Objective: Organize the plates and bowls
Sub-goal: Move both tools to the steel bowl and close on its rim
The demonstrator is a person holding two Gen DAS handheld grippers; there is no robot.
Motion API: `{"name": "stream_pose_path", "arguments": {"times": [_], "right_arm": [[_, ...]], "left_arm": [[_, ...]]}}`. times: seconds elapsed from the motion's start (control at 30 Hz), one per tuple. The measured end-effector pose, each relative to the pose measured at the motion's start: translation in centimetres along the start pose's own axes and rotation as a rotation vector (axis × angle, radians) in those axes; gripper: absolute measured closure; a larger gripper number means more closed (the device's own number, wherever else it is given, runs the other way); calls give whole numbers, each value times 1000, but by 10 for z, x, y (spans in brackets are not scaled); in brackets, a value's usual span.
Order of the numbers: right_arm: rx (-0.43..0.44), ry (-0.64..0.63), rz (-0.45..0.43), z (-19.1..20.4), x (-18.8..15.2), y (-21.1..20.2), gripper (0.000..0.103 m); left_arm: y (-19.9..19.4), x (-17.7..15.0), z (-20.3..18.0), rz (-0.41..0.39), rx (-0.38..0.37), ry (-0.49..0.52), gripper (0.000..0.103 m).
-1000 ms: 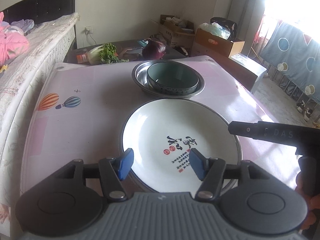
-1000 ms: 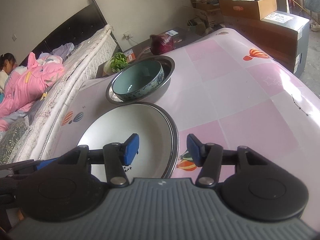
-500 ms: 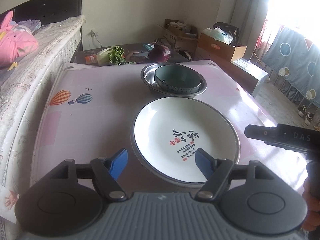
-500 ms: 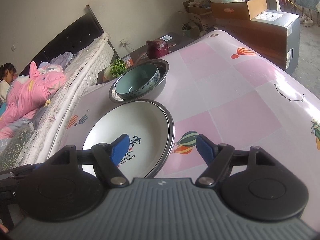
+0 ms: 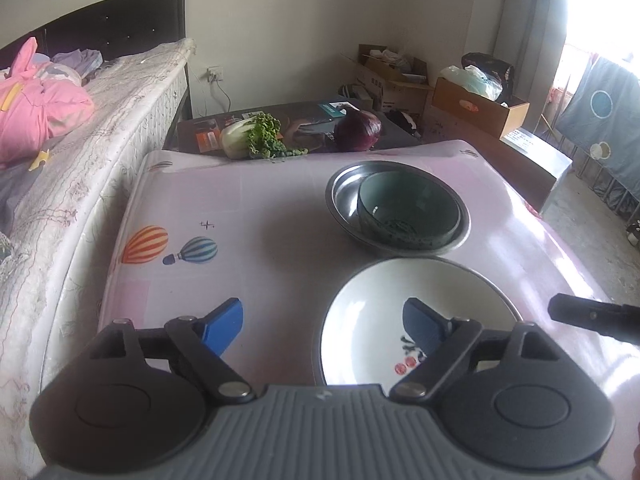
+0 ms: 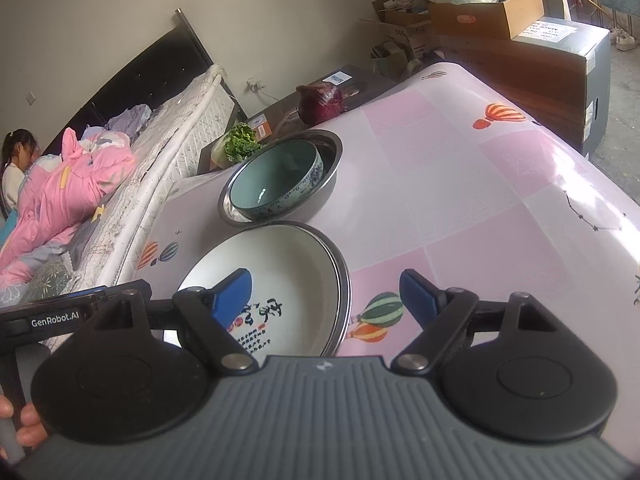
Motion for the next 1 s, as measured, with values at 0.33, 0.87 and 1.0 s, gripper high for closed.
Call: {"name": "stream_pose_path", "arguments": {"times": [0.33, 0.87, 1.0], "right_arm": [[32, 15, -8, -27, 67, 80, 24], [50, 40, 79, -53, 83, 187, 70], [59, 48, 84, -55, 85, 192, 74]], "left_arm": [[84, 45, -2, -8, 30, -6, 32], [148, 42, -13, 109, -12, 2, 65], [155, 44, -14, 130, -11, -3, 68]]}}
Point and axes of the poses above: each gripper's, at about its wrist camera, not at the fingertips, and y roughly the way its jaws point, z to its left, x to its top, the point moved 1 cm from there along y, roughly the way its jaws point, and after that the axes turned 11 degrees about -z, right-handed, at the moved point
